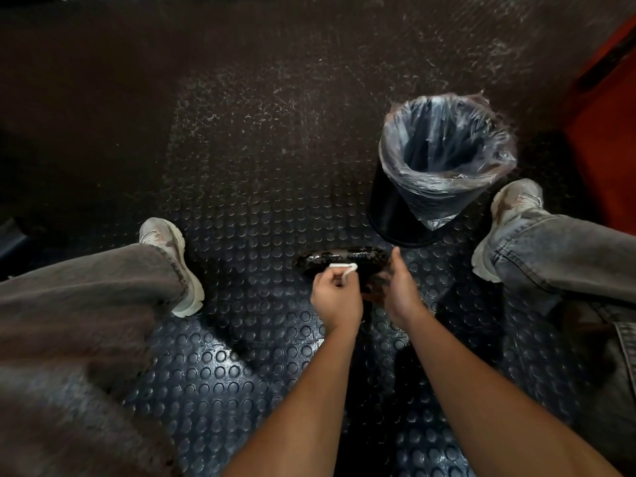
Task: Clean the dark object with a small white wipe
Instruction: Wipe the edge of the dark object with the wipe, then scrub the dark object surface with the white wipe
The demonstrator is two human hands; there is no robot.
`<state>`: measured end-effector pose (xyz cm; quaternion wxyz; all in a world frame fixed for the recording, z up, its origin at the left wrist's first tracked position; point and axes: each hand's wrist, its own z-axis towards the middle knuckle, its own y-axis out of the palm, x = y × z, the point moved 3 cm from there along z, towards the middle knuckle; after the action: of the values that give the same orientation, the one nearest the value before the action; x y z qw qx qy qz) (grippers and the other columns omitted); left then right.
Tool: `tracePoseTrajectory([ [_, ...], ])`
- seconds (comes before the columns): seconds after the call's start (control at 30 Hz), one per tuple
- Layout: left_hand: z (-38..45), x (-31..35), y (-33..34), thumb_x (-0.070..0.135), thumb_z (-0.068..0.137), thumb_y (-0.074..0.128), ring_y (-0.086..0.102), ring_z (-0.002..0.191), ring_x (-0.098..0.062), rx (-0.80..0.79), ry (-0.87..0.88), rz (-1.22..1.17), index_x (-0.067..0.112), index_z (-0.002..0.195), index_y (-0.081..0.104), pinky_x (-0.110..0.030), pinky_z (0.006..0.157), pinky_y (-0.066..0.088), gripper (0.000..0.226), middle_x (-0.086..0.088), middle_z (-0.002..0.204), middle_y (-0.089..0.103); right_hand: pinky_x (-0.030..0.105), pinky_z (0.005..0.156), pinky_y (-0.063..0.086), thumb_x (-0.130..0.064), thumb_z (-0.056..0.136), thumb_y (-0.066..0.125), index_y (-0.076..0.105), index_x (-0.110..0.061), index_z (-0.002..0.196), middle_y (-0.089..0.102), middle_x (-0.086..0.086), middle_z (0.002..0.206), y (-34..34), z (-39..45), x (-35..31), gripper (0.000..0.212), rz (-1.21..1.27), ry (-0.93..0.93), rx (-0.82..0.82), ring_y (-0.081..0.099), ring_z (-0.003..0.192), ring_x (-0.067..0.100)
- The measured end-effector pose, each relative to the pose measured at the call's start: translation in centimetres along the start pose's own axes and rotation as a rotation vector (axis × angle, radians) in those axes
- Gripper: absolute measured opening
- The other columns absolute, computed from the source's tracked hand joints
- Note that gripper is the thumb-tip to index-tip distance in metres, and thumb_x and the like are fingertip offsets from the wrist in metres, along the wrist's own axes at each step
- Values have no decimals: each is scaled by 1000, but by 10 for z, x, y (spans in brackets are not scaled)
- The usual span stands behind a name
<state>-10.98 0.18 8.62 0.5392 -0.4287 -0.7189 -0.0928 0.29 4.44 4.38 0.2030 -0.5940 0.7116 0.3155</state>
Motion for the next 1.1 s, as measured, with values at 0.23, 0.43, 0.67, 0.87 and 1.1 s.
tracePoseTrajectory([
  [0.23,8,7,-16,17,93,63,64,72,-16,362,-267,-422,16,95,65,-12,53,47,3,5,81,63,53,95,54,-69,98,33,57,-30,115,65,5,115,1,-3,-5,48,14,-7,-5,63,110,28],
  [0.43,-13,31,7,12,84,71,59,72,4,103,56,-177,22,81,71,-4,57,42,11,2,99,64,36,74,56,-74,94,36,74,-14,115,74,14,112,1,-3,-2,74,-28,6,-4,71,102,30],
  [0.67,-5,6,0,13,83,72,60,69,-5,96,-45,-132,15,81,71,-5,53,40,4,0,87,68,40,79,55,-72,96,34,72,-19,112,76,9,105,2,-5,-3,67,-4,-17,1,72,95,24],
  [0.87,7,-2,-5,18,88,69,58,66,-15,253,-365,-414,10,89,67,-26,60,46,8,0,76,66,51,94,55,-71,97,34,61,-24,122,66,11,122,3,-8,-7,59,-3,-15,2,65,112,31],
  [1.1,-11,19,9,19,87,67,58,62,-7,50,-123,-192,11,84,67,-14,52,44,8,5,73,65,42,85,55,-71,97,33,75,-17,111,76,13,108,1,-9,-7,70,-28,-22,-9,71,105,30],
])
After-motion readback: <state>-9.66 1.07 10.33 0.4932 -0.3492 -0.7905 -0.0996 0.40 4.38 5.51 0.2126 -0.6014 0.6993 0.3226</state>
